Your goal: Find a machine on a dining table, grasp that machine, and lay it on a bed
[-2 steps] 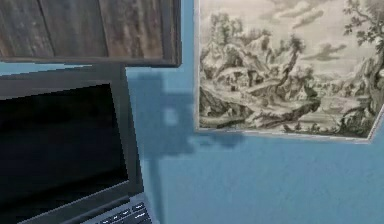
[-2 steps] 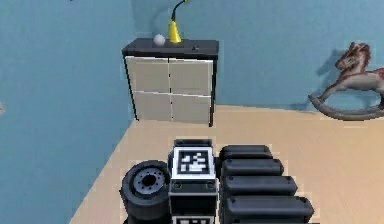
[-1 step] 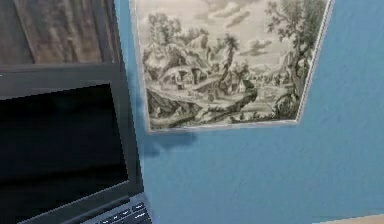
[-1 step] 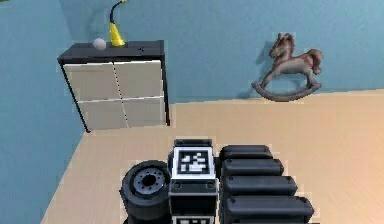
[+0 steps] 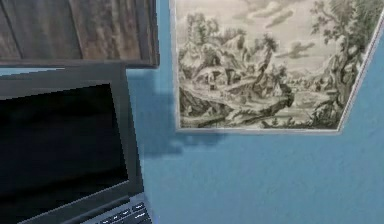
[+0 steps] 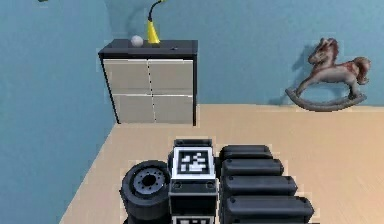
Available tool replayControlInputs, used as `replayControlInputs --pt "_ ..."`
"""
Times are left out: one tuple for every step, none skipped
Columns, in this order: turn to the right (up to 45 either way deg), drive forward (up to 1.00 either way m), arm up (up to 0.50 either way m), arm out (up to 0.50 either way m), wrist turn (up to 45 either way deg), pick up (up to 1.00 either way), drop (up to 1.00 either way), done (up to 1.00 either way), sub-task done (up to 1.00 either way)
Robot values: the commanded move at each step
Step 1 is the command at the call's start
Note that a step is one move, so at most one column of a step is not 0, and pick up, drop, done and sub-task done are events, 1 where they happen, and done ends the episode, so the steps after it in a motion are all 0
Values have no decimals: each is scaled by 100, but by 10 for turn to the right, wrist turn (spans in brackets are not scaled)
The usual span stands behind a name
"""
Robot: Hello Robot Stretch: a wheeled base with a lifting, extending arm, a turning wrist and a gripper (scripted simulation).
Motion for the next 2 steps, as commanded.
replayControlInputs --pt "30 0 0 0 0 0 0 0 0" --pt "-30 0 0 0 0 0 0 0 0"
